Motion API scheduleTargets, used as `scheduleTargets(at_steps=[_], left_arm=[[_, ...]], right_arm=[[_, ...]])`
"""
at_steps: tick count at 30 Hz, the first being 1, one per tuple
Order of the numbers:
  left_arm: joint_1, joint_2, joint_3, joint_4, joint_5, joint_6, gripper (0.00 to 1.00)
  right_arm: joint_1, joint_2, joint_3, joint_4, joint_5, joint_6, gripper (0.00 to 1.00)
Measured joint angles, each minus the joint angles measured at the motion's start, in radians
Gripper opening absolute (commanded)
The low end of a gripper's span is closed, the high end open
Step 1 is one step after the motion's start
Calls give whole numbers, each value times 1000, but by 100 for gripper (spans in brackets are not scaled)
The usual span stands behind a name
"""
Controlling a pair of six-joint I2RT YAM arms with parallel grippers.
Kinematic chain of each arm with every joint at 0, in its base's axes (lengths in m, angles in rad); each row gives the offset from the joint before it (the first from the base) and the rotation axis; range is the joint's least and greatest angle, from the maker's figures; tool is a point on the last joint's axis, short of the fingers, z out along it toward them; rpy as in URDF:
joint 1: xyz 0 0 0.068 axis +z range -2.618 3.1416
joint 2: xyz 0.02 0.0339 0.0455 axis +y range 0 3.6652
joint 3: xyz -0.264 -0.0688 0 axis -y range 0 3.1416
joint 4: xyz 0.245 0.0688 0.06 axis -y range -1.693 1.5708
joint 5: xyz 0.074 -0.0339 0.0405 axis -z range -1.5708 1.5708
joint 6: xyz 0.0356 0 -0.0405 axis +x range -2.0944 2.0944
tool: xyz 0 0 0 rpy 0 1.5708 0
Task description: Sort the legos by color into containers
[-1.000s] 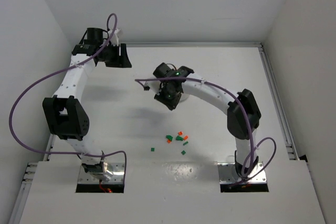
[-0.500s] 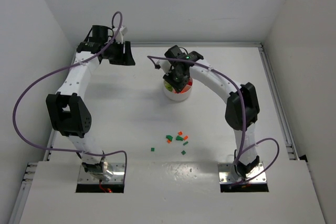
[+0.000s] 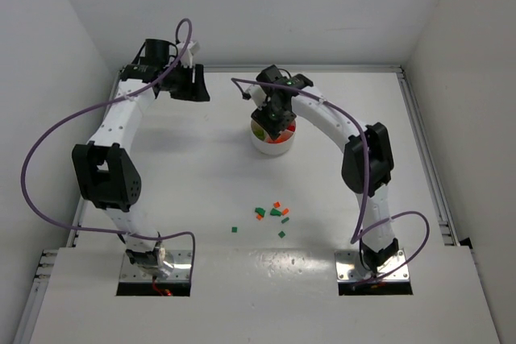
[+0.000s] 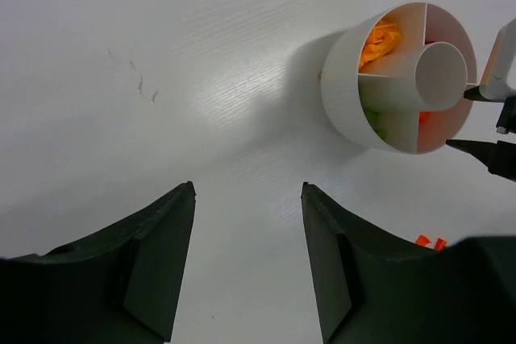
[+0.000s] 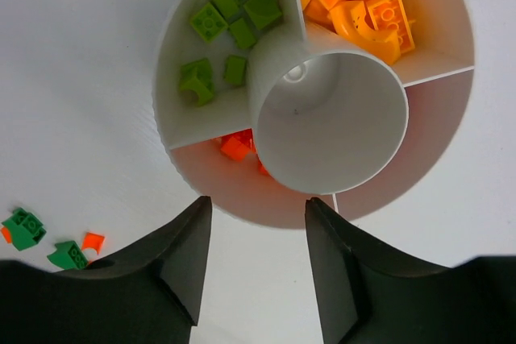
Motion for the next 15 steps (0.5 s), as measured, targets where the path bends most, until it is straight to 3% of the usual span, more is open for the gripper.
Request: scheduleTargets(at_steps=[4, 7, 15], left_arm=[[-13, 0, 0, 0, 19, 14, 61], [-22, -2, -18, 10, 46, 43, 61], [-159, -138, -328, 16, 43, 165, 54]], right_arm=[[-3, 0, 3, 0, -2, 2, 51], [-5, -14, -21, 10, -3, 2, 46], [-120, -308, -312, 57, -1, 6, 38]])
